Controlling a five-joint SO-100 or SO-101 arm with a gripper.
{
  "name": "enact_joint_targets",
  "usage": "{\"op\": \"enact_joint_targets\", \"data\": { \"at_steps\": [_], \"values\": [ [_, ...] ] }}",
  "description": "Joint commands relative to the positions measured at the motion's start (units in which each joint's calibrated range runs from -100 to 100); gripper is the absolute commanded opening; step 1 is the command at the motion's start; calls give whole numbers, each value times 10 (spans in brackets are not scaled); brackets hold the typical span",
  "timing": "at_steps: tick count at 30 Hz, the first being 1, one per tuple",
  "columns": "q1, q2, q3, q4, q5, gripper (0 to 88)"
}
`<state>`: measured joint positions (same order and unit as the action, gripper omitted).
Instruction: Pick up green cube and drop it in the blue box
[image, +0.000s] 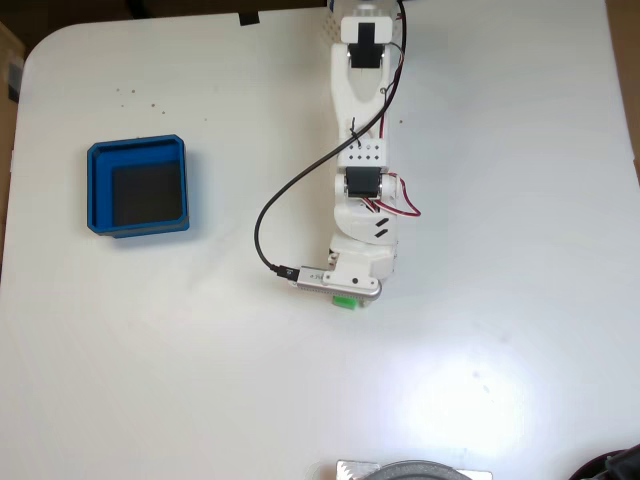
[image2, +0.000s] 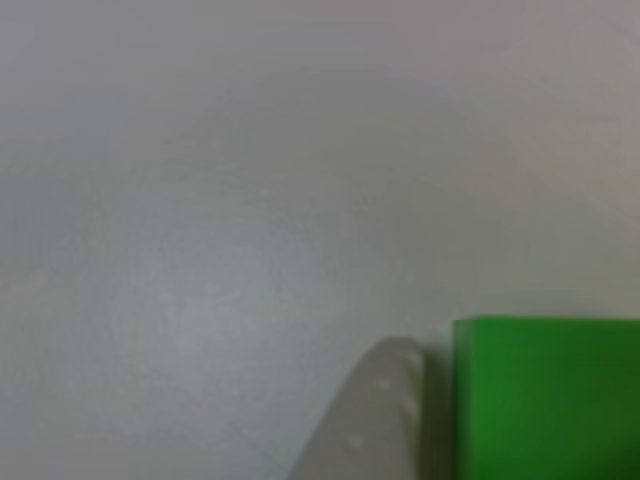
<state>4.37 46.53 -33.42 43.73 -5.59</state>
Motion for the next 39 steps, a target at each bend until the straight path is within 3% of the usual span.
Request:
{"op": "enact_joint_targets", "data": {
  "at_steps": [1, 10, 19, 39],
  "values": [
    [7, -16, -32, -8, -1, 125],
    [7, -23, -32, -7, -1, 120],
    [14, -23, -32, -7, -1, 15],
    [28, -69, -28, -5, -1, 14]
  ]
}}
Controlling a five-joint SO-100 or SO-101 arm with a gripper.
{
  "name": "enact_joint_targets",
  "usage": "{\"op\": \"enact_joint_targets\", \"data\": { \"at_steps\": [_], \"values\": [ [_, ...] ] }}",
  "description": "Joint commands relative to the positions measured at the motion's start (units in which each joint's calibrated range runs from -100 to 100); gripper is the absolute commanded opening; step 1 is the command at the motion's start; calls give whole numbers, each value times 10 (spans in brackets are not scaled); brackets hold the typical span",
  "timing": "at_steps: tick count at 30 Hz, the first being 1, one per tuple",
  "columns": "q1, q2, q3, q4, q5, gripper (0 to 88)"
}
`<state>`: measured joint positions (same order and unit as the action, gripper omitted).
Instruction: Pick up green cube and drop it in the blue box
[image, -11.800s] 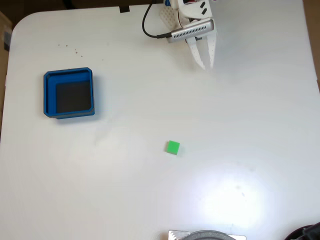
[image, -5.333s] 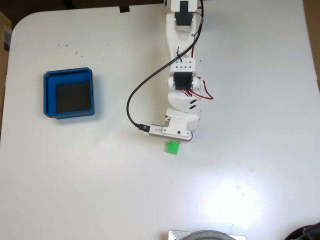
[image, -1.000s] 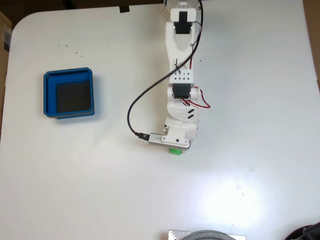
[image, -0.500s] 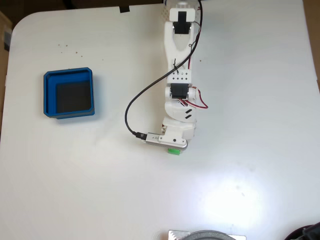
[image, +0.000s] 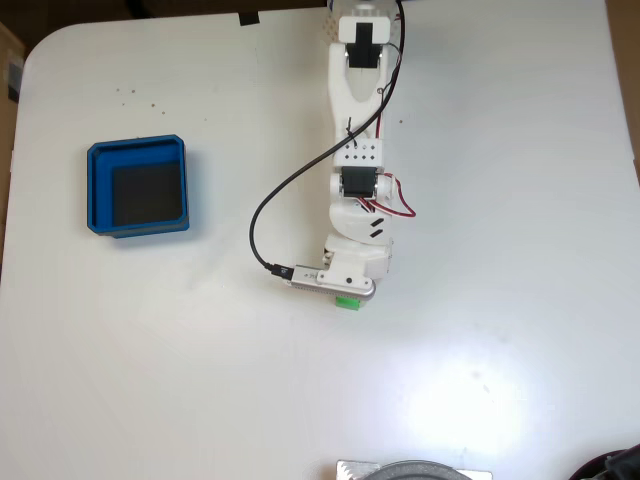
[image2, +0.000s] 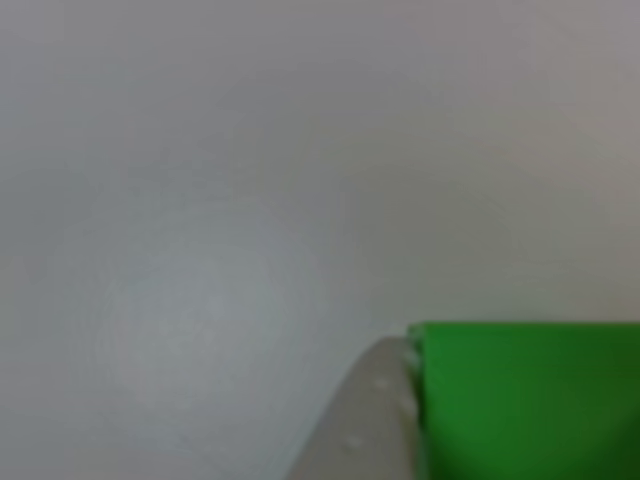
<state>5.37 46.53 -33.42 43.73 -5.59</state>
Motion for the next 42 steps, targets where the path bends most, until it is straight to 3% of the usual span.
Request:
{"op": "enact_joint_targets", "data": {
  "at_steps": [1, 13, 26, 42],
  "values": [
    [21, -82, -23, -1, -1, 14],
    [25, -295, 95, 126, -1, 14],
    [26, -500, 316, 139, -1, 14],
    [136, -509, 300, 131, 2, 14]
  ]
}}
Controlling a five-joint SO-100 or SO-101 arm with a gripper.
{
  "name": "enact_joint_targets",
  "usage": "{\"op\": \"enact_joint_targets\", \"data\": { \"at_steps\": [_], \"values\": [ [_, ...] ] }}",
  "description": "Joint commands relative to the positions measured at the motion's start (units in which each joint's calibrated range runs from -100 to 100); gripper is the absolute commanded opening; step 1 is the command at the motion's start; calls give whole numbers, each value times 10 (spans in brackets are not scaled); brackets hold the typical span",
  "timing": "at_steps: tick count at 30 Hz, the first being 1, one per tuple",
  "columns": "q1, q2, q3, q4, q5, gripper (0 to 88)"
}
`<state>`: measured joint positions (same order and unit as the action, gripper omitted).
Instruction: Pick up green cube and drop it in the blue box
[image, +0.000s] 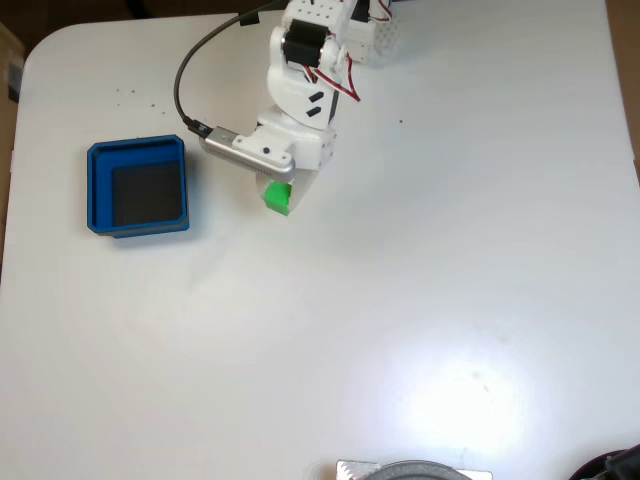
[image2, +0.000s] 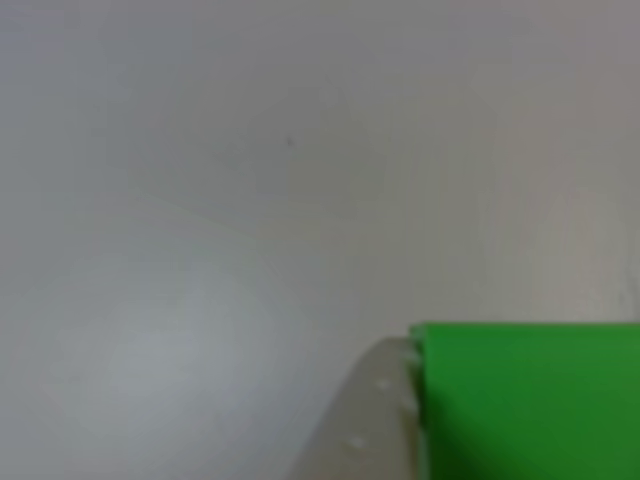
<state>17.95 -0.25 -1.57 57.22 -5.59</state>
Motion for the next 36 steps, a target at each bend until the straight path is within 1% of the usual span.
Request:
{"op": "enact_joint_targets", "data": {
  "at_steps": [1, 10, 14, 25, 28, 36],
  "values": [
    [11, -41, -18, -4, 2, 14],
    [27, -41, -36, -6, 2, 14],
    [46, -41, -36, -9, 1, 14],
    [109, -33, -34, -174, 2, 14],
    [127, -32, -34, -191, 2, 14],
    [174, -24, -34, -193, 2, 14]
  ]
}}
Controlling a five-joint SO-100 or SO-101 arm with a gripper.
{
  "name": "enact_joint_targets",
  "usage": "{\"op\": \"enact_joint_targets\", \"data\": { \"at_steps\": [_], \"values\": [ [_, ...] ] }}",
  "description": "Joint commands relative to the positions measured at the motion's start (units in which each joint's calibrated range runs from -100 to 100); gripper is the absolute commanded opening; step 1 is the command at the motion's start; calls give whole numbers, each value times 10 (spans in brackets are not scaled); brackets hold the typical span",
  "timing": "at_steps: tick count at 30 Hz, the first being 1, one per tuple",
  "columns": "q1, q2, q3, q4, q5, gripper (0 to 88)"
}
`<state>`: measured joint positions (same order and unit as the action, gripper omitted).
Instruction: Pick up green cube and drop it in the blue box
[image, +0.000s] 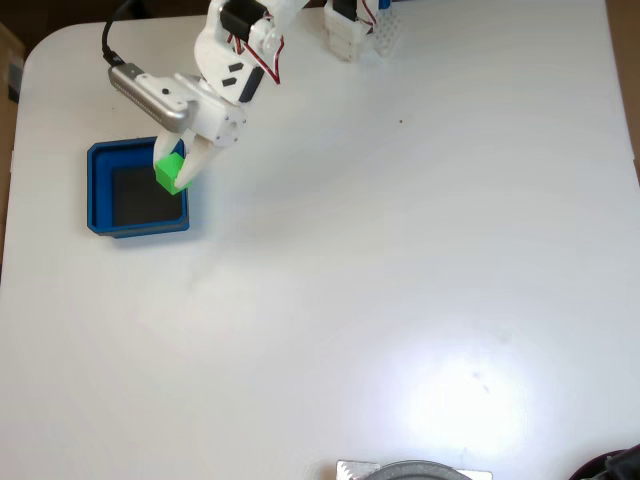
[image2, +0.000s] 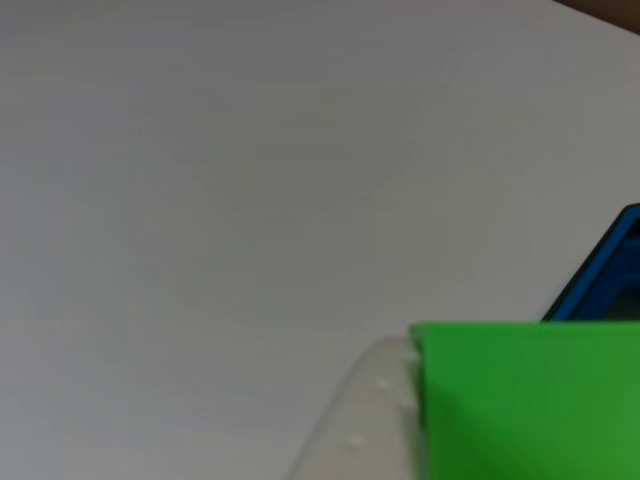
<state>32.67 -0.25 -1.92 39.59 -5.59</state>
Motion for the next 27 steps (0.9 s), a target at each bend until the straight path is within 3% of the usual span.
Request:
{"op": "enact_joint_targets", "data": {
  "at_steps": [1, 11, 27],
  "values": [
    [34, -24, -29, -17, 2, 14],
    [97, -13, -25, -17, 2, 14],
    [101, 13, -24, -14, 2, 14]
  ]
}}
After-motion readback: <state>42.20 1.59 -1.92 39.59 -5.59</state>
